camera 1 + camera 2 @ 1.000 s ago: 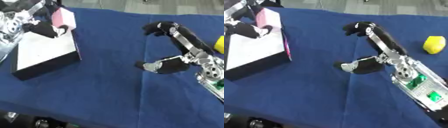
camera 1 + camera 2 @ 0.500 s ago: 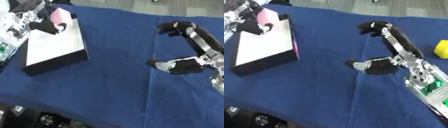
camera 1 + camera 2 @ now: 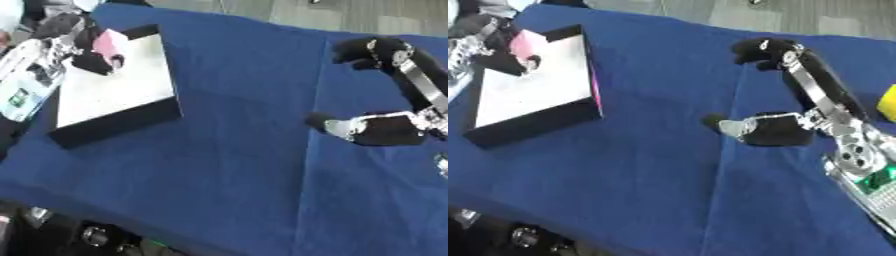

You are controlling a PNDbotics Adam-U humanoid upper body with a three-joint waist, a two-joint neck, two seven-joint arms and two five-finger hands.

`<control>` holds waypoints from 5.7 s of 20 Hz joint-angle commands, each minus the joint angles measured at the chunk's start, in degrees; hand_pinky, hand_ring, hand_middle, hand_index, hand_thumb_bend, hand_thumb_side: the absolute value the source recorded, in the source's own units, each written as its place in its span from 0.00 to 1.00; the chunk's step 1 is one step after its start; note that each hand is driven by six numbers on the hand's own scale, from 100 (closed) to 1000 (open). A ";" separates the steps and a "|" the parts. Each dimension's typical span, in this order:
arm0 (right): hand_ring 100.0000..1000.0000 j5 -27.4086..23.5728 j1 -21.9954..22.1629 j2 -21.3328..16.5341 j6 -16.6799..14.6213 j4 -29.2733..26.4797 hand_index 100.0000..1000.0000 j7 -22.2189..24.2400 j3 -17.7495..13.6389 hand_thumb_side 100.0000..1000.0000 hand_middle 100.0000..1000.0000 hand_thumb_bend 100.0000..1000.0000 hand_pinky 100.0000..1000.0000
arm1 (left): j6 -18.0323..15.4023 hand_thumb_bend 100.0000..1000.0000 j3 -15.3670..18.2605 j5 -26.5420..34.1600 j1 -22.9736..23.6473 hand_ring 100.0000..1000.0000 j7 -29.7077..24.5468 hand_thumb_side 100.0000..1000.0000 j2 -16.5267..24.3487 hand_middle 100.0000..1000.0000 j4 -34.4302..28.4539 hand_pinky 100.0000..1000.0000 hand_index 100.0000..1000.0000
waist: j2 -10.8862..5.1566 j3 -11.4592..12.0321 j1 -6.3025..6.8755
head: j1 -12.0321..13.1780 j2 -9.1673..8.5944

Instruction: Pick up the objects with one hand, pass them to the other hand, and then place them into the box on the other side of the table.

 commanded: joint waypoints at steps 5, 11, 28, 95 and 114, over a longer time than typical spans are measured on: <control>0.80 -0.41 -0.36 -0.84 -0.40 -1.13 0.78 -0.21 -0.99 0.14 0.65 0.57 0.80 | -1.03 0.24 1.28 -1.36 -1.29 0.77 0.83 0.51 0.63 0.76 3.07 0.81 0.83 | 0.04 -0.04 -0.62 | -0.02 -0.59; 0.80 -0.43 -0.15 -1.03 -0.41 -1.13 0.78 -0.14 -0.98 0.14 0.63 0.57 0.80 | -0.95 0.48 1.54 -4.41 -1.34 0.82 -0.60 0.65 0.53 0.84 4.31 0.86 0.93 | -0.05 -0.12 -0.57 | -0.69 -0.31; 0.80 -1.91 0.61 -3.35 -1.82 -1.13 0.78 -1.96 -4.07 0.11 0.63 0.61 0.80 | 0.24 0.00 4.30 2.30 -0.41 0.74 4.82 0.66 0.11 0.74 -2.04 0.84 0.82 | -0.91 -0.48 -0.34 | -7.02 0.42; 0.87 16.88 28.66 -26.66 6.73 16.77 0.88 26.69 -35.26 0.21 0.85 0.63 0.92 | -7.77 0.02 11.43 40.19 14.49 0.69 40.95 0.91 -9.78 0.72 -25.67 0.88 0.79 | 0.18 -2.82 -0.25 | -20.72 -1.04; 0.88 21.63 27.96 -26.25 5.46 22.89 0.89 31.05 -35.48 0.24 0.86 0.64 0.93 | -7.28 0.01 11.48 39.73 14.80 0.69 40.89 0.91 -10.62 0.72 -25.46 0.88 0.78 | 1.05 -2.56 0.15 | -23.57 -0.88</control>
